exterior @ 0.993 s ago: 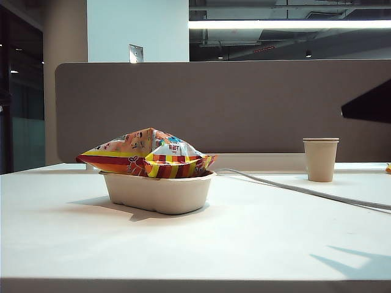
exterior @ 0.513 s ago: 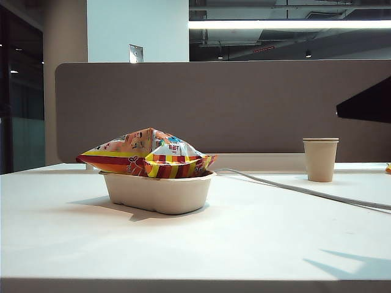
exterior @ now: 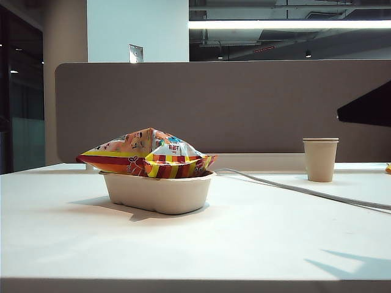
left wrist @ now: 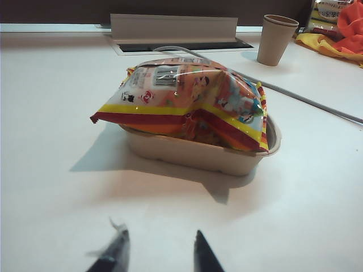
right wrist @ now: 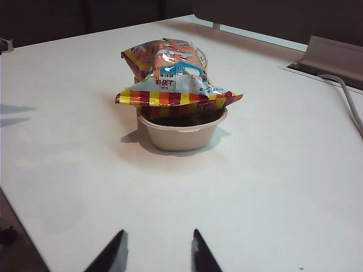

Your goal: Pick up a bag of chips and put them in the box.

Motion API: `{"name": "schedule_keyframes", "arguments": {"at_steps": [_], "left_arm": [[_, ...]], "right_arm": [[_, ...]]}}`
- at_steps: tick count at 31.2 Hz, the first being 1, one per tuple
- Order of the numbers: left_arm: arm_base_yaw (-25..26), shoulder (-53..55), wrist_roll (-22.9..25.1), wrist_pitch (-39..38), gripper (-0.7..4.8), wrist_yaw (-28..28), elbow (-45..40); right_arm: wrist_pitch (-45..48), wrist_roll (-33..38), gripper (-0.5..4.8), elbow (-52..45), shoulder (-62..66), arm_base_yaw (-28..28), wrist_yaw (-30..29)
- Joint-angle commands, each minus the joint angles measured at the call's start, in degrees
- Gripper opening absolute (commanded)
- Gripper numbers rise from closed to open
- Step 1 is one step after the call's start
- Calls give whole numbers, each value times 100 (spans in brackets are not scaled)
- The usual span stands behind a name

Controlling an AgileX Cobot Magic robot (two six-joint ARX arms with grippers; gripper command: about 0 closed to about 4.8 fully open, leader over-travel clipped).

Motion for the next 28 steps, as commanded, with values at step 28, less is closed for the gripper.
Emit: {"name": "schedule_keyframes", "arguments": {"at_steps": [28], "left_arm": [[-2, 7, 284, -50, 147, -17, 13]], "right_arm": [[79, 22, 147, -9, -365, -319, -24]]}}
